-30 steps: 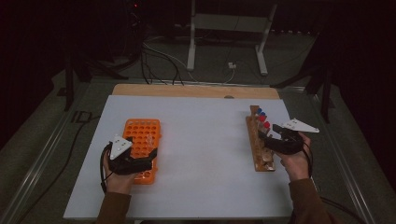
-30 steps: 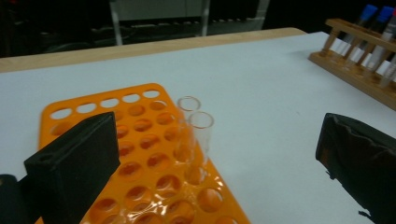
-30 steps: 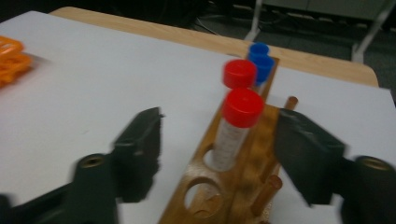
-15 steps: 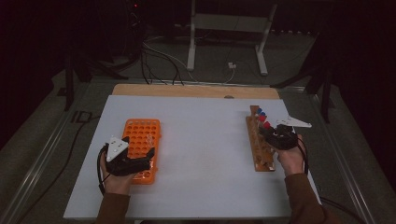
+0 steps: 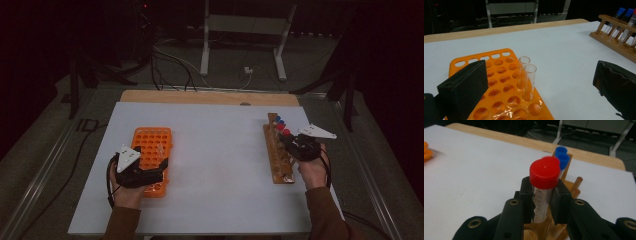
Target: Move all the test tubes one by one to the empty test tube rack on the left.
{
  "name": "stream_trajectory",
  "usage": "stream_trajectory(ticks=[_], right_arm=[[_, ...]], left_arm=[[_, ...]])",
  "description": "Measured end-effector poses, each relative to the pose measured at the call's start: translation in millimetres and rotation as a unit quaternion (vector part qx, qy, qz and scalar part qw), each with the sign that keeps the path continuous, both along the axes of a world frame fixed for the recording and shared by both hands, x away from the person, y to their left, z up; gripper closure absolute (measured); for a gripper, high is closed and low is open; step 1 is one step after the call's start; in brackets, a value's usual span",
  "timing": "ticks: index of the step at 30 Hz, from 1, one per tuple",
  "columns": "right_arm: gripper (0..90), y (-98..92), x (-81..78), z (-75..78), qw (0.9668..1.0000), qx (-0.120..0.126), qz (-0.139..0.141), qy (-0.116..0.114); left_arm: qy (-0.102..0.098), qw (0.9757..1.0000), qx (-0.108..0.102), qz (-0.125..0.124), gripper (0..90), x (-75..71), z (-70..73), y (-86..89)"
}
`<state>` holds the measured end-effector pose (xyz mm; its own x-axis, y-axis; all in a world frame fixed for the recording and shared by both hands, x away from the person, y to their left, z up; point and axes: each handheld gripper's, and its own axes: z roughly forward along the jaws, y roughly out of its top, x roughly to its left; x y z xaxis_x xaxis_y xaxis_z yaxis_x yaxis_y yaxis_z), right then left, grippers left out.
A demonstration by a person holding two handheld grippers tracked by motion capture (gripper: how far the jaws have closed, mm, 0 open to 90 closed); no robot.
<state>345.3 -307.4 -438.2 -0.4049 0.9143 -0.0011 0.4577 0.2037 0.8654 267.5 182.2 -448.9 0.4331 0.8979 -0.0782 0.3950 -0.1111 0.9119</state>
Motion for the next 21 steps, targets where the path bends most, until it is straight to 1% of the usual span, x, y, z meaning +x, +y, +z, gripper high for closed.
stream_trajectory(ticks=[2, 5, 9, 14, 18, 21], right_arm=[[74.8, -0.2, -1.1, 4.3, 1.0, 0.001, 0.002, -0.006], [74.8, 0.0, -2.2, 11.0, 0.9999, -0.001, 0.004, -0.012], [74.9, 0.4, -4.5, 20.2, 0.9997, 0.001, 0.005, -0.023], [74.9, 0.4, -8.3, 33.3, 0.9994, 0.003, 0.006, -0.034], [74.9, 1.4, -11.8, 41.2, 0.9991, 0.006, 0.007, -0.042], [74.9, 3.7, -14.6, 47.0, 0.9986, 0.019, 0.017, -0.047]], left_arm=[[-0.003, 1.0, 0.001, -0.003, 0.3, 0.0, 2.1, -3.1], [-0.008, 0.9999, 0.008, -0.012, 0.3, 0.7, 5.4, -9.3], [-0.011, 0.9996, 0.009, -0.024, 0.3, 2.2, 9.6, -19.2], [-0.017, 0.9991, 0.004, -0.038, 0.3, 5.1, 16.3, -31.8], [-0.027, 0.9979, -0.001, -0.058, 0.3, 5.1, 20.0, -46.1], [-0.036, 0.9968, -0.002, -0.071, 0.3, 5.0, 22.1, -56.1]])
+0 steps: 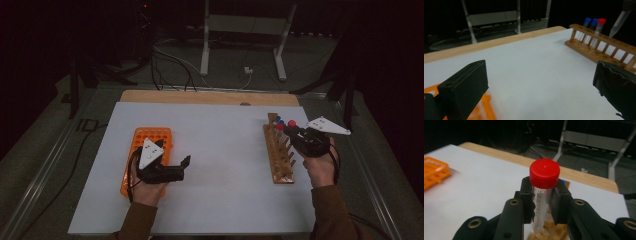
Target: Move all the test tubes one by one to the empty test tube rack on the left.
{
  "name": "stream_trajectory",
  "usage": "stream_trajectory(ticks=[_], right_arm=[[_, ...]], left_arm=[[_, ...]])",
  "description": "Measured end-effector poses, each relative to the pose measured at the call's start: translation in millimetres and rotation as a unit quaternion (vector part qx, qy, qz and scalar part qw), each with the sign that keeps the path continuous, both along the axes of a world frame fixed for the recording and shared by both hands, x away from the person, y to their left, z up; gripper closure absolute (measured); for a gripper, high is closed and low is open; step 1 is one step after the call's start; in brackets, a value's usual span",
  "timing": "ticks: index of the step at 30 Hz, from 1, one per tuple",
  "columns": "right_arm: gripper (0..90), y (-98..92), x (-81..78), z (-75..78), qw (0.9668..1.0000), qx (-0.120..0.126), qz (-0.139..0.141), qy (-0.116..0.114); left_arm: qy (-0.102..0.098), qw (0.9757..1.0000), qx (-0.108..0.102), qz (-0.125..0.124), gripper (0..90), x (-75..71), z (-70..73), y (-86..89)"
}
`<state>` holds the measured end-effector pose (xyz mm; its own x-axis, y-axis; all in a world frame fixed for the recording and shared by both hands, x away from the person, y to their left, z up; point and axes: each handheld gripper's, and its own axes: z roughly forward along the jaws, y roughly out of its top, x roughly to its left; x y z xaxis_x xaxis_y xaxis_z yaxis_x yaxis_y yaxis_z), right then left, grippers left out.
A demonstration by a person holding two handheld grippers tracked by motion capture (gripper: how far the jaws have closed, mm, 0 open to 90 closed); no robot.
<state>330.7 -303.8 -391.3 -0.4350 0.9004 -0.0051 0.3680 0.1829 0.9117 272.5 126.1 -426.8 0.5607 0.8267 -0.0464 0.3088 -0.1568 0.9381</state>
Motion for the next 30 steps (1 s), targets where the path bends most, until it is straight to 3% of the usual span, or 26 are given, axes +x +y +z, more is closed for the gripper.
stream_trajectory(ticks=[2, 8, 16, 22, 30], right_arm=[[74.9, 3.4, -2.1, 4.1, 0.9999, 0.011, 0.012, 0.0], [74.8, 23.2, -9.0, 9.0, 0.9988, 0.009, 0.047, -0.002], [74.8, 58.2, -12.9, -6.1, 0.9955, 0.002, 0.091, 0.026], [74.8, 76.3, -15.4, -9.5, 0.9929, 0.006, 0.115, 0.03], [74.7, 94.6, -19.4, -14.4, 0.9891, 0.015, 0.142, 0.037]], left_arm=[[-0.002, 1.0, -0.002, -0.006, 0.3, 0.7, 1.1, -5.9], [-0.003, 0.9996, 0.003, -0.026, 0.3, 4.7, 0.4, -25.9], [0.001, 0.9989, 0.012, -0.046, 0.3, 13.1, -6.0, -53.0], [0.011, 0.9978, 0.015, -0.064, 0.7, 22.0, -14.6, -70.0], [0.021, 0.9947, 0.029, -0.096, 7.9, 27.0, -20.8, -100.8]])
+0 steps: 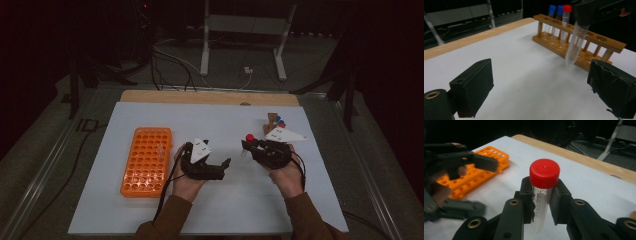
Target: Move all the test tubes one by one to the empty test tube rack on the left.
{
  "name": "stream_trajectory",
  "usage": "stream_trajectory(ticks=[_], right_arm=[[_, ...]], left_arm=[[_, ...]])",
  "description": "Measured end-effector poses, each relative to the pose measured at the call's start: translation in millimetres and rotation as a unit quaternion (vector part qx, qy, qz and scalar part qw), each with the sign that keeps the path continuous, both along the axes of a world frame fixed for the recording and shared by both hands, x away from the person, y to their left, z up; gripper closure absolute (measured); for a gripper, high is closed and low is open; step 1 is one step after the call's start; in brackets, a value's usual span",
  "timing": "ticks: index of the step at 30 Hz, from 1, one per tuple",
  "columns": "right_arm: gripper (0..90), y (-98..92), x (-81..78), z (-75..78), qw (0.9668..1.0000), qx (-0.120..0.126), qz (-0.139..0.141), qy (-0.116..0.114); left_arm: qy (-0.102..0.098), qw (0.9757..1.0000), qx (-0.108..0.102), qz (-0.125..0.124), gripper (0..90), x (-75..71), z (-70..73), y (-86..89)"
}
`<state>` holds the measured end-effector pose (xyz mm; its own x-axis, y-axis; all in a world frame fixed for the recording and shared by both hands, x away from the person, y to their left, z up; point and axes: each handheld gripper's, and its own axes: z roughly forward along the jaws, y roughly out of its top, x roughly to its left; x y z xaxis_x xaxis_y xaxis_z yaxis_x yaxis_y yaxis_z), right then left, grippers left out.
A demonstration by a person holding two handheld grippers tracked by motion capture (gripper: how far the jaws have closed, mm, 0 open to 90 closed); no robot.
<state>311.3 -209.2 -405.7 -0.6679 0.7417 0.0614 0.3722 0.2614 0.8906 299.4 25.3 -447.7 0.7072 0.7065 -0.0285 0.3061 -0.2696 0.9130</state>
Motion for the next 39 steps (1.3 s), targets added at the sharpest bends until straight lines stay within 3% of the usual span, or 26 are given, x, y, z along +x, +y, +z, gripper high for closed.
stream_trajectory(ticks=[4, 9, 17, 24, 27, 39], right_arm=[[74.7, 6.7, -0.9, -2.1, 0.9999, 0.003, 0.01, 0.004], [74.7, 14.2, -3.5, -4.9, 0.9997, 0.01, 0.023, 0.009], [74.7, 22.5, -5.4, -8.3, 0.9994, 0.009, 0.032, 0.013], [74.7, 23.1, -6.0, -9.7, 0.9992, 0.011, 0.036, 0.016], [74.7, 23.5, -5.8, -10.8, 0.9991, 0.01, 0.037, 0.017], [71.3, 21.2, -7.0, -12.3, 0.999, 0.01, 0.039, 0.018]], left_arm=[[-0.005, 0.9999, 0.013, -0.005, 13.2, -0.5, -1.7, -11.0], [-0.005, 0.9999, 0.009, -0.011, 17.4, -1.4, -3.9, -19.8], [-0.006, 0.9995, -0.005, -0.03, 46.8, -3.3, -3.2, -21.5], [-0.001, 0.9989, -0.009, -0.047, 63.3, -3.0, -4.2, -21.5], [0.003, 0.9984, -0.018, -0.053, 66.9, -2.7, -4.3, -22.2], [0.011, 0.9982, -0.007, -0.058, 74.6, -0.7, -7.0, -24.0]])
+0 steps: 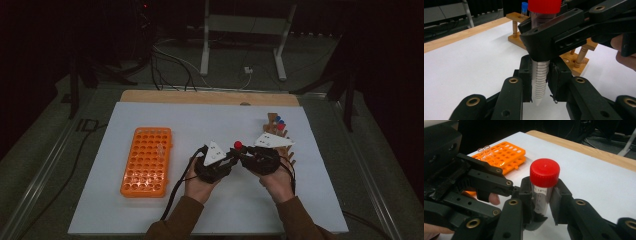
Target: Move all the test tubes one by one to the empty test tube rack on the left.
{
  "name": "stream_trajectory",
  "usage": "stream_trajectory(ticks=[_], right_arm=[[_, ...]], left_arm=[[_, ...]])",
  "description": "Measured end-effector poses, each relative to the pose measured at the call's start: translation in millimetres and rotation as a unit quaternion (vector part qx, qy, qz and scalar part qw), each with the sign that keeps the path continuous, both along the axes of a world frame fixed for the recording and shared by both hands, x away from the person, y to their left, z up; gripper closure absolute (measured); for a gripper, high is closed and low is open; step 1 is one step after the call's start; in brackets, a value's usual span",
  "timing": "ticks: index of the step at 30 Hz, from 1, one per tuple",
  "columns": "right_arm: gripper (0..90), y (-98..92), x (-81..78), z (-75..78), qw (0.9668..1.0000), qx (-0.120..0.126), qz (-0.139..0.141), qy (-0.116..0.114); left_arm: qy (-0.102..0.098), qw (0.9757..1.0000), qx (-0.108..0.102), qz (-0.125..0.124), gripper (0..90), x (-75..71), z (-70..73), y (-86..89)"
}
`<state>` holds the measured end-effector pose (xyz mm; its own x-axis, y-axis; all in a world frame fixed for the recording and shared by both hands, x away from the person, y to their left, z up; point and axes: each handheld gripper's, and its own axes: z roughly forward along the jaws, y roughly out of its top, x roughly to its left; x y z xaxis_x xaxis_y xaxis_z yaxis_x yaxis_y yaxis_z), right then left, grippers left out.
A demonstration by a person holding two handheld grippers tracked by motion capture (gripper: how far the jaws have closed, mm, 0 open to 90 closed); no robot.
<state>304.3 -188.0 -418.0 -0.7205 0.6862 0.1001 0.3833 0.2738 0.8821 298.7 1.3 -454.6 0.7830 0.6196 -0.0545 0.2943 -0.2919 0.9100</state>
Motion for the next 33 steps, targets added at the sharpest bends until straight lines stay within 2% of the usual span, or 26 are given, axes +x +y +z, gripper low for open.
stream_trajectory(ticks=[1, 2, 3, 4, 5, 6, 7, 9, 14, 17, 23, 27, 33], right_arm=[[63.0, -2.0, -0.7, 0.5, 1.0, 0.004, -0.001, -0.001], [59.2, -3.8, -0.9, 1.2, 1.0, 0.007, -0.001, 0.0], [59.2, -3.8, -0.9, 1.2, 1.0, 0.007, -0.001, 0.0], [51.2, -7.7, -1.5, 2.5, 0.9999, 0.012, -0.002, -0.002], [51.2, -7.7, -1.5, 2.5, 0.9999, 0.012, -0.002, -0.002], [42.5, -11.5, -2.0, 3.4, 0.9999, 0.012, -0.006, -0.004], [37.8, -13.5, -2.6, 3.7, 0.9999, 0.008, -0.011, -0.007], [34.8, -15.4, -3.2, 3.5, 0.9998, 0.003, -0.015, -0.011], [15.8, -26.5, -2.9, -1.6, 0.9991, -0.007, -0.04, -0.01], [11.5, -34.7, -1.3, -6.2, 0.9987, -0.002, -0.05, -0.007], [1.6, -46.9, -0.5, -11.3, 0.998, -0.006, -0.062, -0.007], [0.0, -54.1, -3.3, -12.8, 0.9971, -0.015, -0.073, -0.013], [0.0, -67.1, -5.0, -15.5, 0.9961, -0.011, -0.087, -0.011]], left_arm=[[0.002, 1.0, 0.001, 0.003, 74.7, 0.5, -0.3, 0.6], [0.003, 1.0, 0.003, 0.004, 74.7, 1.0, -0.4, 1.6], [0.004, 1.0, 0.005, 0.007, 74.7, 1.3, -0.4, 2.7], [0.004, 0.9999, 0.006, 0.01, 74.8, 1.6, -0.3, 4.1], [0.005, 0.9999, 0.005, 0.013, 74.8, 1.6, -0.2, 5.5], [0.004, 0.9999, 0.004, 0.015, 74.8, 1.8, 0.0, 7.1], [0.003, 0.9998, 0.005, 0.018, 74.8, 2.0, 0.3, 8.9], [0.004, 0.9997, 0.001, 0.023, 74.8, 2.4, 0.8, 12.6], [0.001, 0.9995, -0.001, 0.033, 74.7, 2.6, 2.6, 23.7], [0.003, 0.9991, -0.01, 0.042, 74.7, 3.1, 3.3, 32.4], [0.003, 0.9984, -0.012, 0.056, 74.6, 2.0, 4.9, 49.1], [0.002, 0.9979, -0.017, 0.063, 74.6, -0.7, 6.2, 61.0], [-0.002, 0.9968, -0.024, 0.076, 74.5, -5.8, 8.0, 79.7]])
